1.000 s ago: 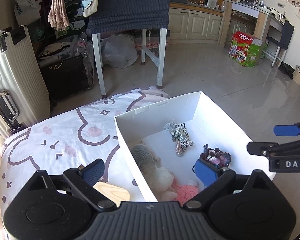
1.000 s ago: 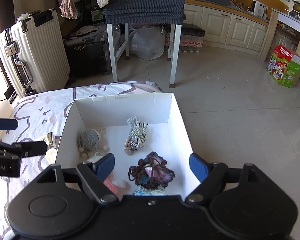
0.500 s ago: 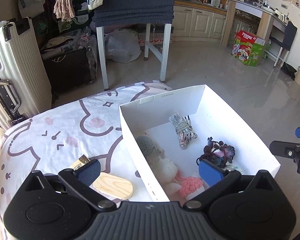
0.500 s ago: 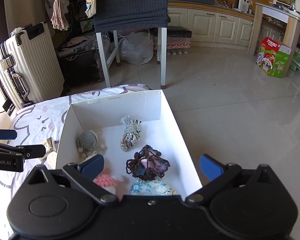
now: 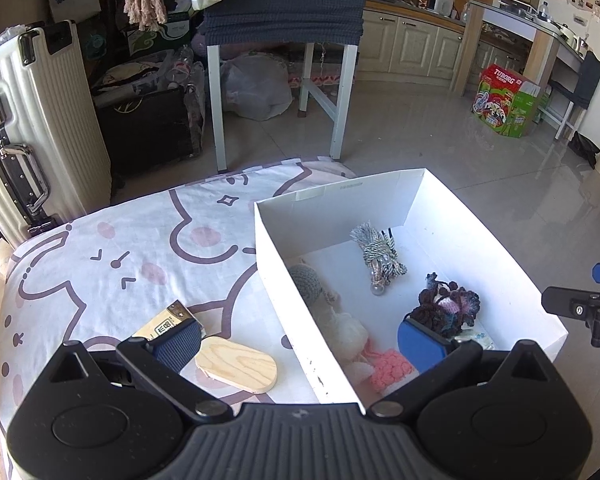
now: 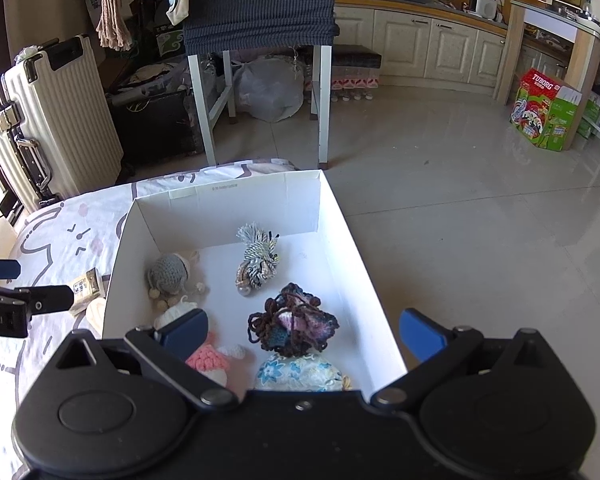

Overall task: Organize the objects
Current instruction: 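Withdraw both tools upward from the box, then move both tools over the tissue packet and wooden block on the sheet, then grasp the wooden block with the right tool while the left tool grasps the tissue packet, then lift the wooden block and tissue packet and carry them over the box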

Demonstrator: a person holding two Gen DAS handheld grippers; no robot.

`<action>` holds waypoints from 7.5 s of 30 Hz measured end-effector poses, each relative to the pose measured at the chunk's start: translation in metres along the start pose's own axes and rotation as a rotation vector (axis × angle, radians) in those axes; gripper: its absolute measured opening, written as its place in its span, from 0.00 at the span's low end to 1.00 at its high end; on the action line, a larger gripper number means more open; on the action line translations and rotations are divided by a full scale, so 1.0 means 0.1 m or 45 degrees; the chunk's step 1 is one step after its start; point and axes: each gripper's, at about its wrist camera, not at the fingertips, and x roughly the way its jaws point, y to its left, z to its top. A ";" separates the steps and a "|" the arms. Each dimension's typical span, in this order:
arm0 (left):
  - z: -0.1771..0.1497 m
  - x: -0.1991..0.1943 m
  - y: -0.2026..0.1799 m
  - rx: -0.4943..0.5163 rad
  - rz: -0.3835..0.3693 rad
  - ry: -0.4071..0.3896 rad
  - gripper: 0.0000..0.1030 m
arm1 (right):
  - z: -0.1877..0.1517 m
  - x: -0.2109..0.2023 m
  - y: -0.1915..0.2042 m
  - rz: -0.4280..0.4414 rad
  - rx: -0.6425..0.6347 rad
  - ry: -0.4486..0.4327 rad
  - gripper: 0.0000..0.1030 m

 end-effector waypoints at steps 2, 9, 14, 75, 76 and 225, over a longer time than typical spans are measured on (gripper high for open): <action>-0.01 -0.01 0.05 -0.012 0.008 -0.004 1.00 | 0.01 0.01 0.03 0.004 0.001 0.000 1.00; -0.03 -0.10 0.33 -0.076 0.045 -0.019 1.00 | 0.08 0.06 0.23 0.034 -0.038 -0.007 1.00; -0.07 -0.19 0.55 -0.114 0.084 -0.032 1.00 | 0.13 0.09 0.44 0.077 -0.069 -0.015 1.00; -0.30 -0.17 1.72 -0.422 0.279 0.008 1.00 | 0.28 0.61 2.04 0.364 -0.666 -0.129 1.00; -0.29 -0.15 1.72 -0.423 0.279 0.011 1.00 | 0.26 0.64 2.07 0.369 -0.705 -0.119 1.00; -1.27 0.16 2.26 -0.367 0.306 0.414 0.72 | -0.80 1.19 2.76 0.239 -0.145 0.443 0.91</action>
